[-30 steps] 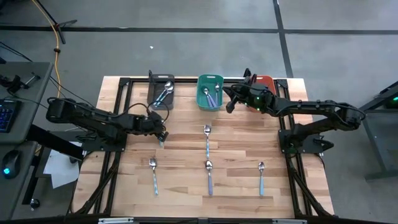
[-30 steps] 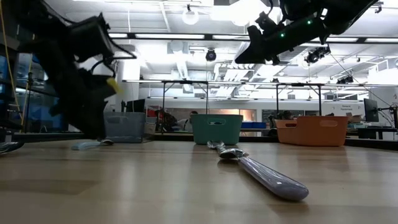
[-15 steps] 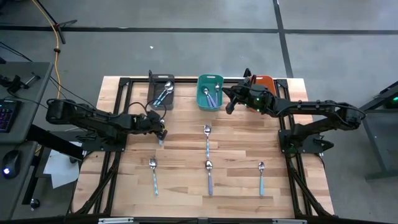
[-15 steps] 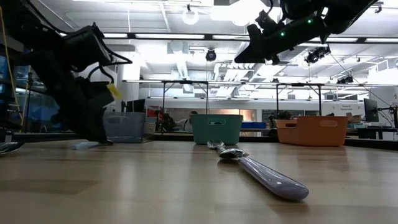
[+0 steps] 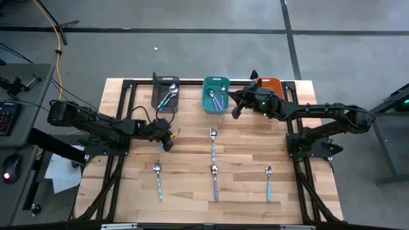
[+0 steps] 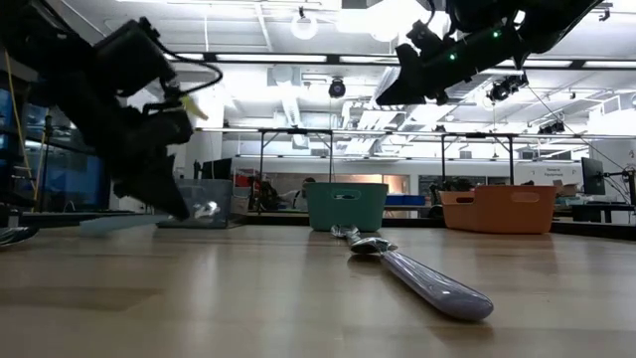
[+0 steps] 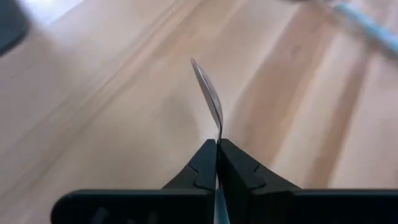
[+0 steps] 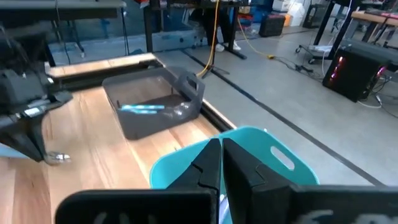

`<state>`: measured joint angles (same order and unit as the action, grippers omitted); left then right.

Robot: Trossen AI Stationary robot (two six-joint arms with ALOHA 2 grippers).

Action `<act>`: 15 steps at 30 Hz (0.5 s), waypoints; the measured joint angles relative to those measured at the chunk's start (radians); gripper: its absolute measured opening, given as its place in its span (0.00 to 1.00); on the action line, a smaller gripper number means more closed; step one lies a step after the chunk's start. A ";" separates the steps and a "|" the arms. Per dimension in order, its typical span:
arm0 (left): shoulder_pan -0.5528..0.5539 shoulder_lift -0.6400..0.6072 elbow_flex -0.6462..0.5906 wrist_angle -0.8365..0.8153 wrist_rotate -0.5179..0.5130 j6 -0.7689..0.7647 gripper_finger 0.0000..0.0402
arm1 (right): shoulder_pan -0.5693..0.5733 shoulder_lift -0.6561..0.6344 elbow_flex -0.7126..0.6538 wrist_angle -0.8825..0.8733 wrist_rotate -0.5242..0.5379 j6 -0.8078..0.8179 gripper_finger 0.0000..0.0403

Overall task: Sort silverware by color (type)
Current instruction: Put the top blue spoon into the orange bin

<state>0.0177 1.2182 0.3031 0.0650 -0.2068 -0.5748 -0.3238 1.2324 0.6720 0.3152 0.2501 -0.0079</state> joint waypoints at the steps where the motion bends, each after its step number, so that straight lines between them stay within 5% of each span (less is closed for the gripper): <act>1: -0.006 0.000 0.000 0.022 0.002 0.005 0.01 | 0.004 0.000 0.000 -0.012 -0.004 0.001 0.00; 8: -0.040 0.000 0.000 0.280 -0.002 0.061 0.00 | 0.098 0.006 0.000 -0.120 -0.017 0.053 0.00; 15: -0.021 0.000 0.000 0.637 0.008 0.183 0.00 | 0.255 0.131 0.000 0.047 -0.019 0.097 0.00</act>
<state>-0.0036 1.2182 0.3031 0.7019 -0.1992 -0.3921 -0.0686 1.3636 0.6720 0.3621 0.2314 0.0891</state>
